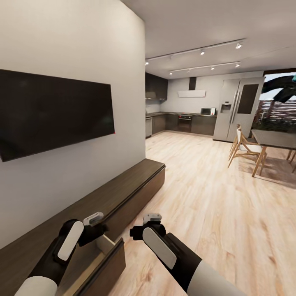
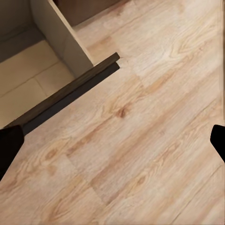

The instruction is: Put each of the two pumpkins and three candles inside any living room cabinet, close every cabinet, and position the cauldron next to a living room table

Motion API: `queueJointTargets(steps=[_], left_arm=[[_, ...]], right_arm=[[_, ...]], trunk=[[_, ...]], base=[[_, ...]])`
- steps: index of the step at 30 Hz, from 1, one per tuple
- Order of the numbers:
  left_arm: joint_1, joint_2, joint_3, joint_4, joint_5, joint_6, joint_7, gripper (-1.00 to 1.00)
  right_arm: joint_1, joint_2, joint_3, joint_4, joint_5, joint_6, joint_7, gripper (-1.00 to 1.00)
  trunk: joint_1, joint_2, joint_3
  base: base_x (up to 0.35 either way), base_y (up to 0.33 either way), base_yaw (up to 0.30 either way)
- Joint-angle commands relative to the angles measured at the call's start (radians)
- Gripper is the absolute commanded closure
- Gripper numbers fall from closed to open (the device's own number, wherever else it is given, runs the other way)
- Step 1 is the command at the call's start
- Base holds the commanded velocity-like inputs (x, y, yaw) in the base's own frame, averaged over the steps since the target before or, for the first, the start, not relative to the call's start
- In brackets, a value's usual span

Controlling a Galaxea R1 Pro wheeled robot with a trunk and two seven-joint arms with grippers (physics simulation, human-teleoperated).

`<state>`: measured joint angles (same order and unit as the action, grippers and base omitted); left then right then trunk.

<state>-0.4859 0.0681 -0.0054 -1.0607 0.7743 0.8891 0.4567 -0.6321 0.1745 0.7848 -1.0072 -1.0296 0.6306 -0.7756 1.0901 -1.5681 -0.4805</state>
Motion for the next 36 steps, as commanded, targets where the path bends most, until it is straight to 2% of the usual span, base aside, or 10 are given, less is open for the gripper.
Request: queueJointTargets(steps=[1,10,18,21,26,31,33,36], left_arm=[[0.000,0.001,-0.001,-0.002,0.010,0.002,0.010,-1.00],[0.000,0.001,-0.001,-0.002,0.008,0.002,0.010,-1.00],[0.000,0.001,-0.001,-0.002,0.007,0.001,0.010,-1.00],[0.000,0.001,-0.001,-0.002,0.007,0.001,0.010,-1.00],[0.000,0.018,-0.001,-0.001,0.007,0.002,0.009,-1.00],[0.000,0.027,-0.002,0.000,0.008,0.002,0.009,-1.00],[0.000,0.028,-0.002,0.000,0.009,0.002,0.008,-1.00],[0.000,0.027,-0.003,0.001,0.008,0.002,0.009,-1.00]], right_arm=[[-0.001,0.000,0.002,-0.001,-0.007,0.001,-0.008,-1.00],[-0.001,0.000,0.002,-0.001,-0.009,0.001,-0.009,-1.00],[-0.001,-0.002,0.003,0.001,-0.024,-0.003,-0.010,-1.00],[-0.001,-0.023,-0.005,0.001,-0.025,-0.015,-0.011,-1.00],[0.001,-0.034,-0.094,0.000,-0.025,-0.040,-0.008,-1.00],[0.011,-0.048,-0.113,0.002,-0.024,-0.062,-0.009,-1.00],[0.027,-0.060,-0.114,0.005,-0.024,-0.073,-0.007,-1.00],[0.126,-0.093,-0.115,0.006,-0.023,-0.205,0.003,-1.00]], trunk=[[0.000,-0.001,0.000],[0.000,-0.001,0.007],[0.000,-0.001,0.014],[0.000,-0.001,0.017],[0.000,-0.001,0.021],[0.000,-0.001,0.026],[0.000,-0.001,0.027],[0.000,-0.001,0.029]], base=[[0.000,0.000,-0.258],[0.013,0.000,-0.258],[0.212,0.000,-0.258],[0.328,0.000,-0.258],[0.340,0.000,-0.258],[0.343,0.000,-0.258],[0.343,-0.009,-0.258],[0.343,-0.075,-0.260]])
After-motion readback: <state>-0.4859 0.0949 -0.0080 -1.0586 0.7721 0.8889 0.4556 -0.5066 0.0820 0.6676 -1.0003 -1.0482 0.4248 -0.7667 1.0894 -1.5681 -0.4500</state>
